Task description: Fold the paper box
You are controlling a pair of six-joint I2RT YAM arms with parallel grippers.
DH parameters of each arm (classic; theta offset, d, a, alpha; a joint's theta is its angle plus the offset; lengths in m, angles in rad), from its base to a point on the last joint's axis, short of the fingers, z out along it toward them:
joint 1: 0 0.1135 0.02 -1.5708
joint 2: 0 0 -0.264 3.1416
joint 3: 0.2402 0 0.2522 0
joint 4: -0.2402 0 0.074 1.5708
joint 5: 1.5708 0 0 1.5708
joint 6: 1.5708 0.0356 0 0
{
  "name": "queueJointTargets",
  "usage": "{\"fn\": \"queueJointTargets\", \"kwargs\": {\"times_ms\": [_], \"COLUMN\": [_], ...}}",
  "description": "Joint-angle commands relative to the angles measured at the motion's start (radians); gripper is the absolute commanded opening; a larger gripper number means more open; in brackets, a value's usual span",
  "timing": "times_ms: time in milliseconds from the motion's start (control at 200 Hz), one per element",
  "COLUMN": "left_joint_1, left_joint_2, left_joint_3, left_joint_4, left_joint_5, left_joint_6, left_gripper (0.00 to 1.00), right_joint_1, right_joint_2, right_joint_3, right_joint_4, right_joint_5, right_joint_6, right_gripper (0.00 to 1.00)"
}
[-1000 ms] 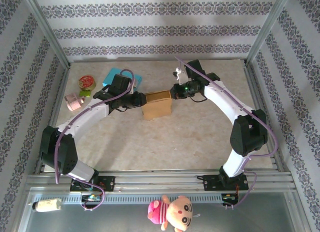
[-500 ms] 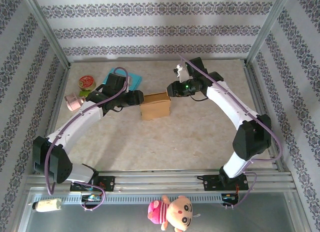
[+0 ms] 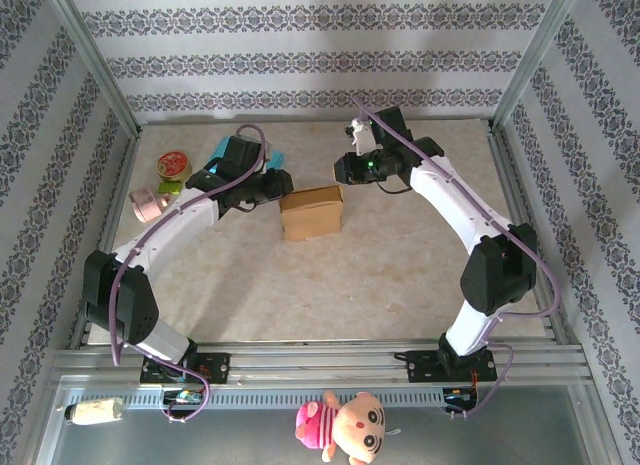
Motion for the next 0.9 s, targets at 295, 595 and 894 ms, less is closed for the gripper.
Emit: {"fn": "queueJointTargets", "kwargs": {"times_ms": [295, 595, 894], "left_joint_1": [-0.011, -0.011, -0.01], "left_joint_2": [-0.024, -0.074, -0.12], "left_joint_3": [-0.156, -0.165, -0.152], "left_joint_4": [0.034, 0.081, 0.114], "left_joint_5": [0.006, -0.006, -0.032], "left_joint_6": [-0.029, -0.042, -0.073], "left_gripper": [0.21, 0.28, 0.6], "right_joint_1": [0.032, 0.004, -0.013], "right_joint_2": [0.001, -0.038, -0.03], "right_joint_3": [-0.144, -0.085, -0.059], "right_joint_4": [-0.016, 0.004, -0.037], "right_joint_5": [0.051, -0.066, 0.072], "right_joint_6": [-0.057, 0.001, -0.032], "right_gripper": [0.13, 0.22, 0.42]}}
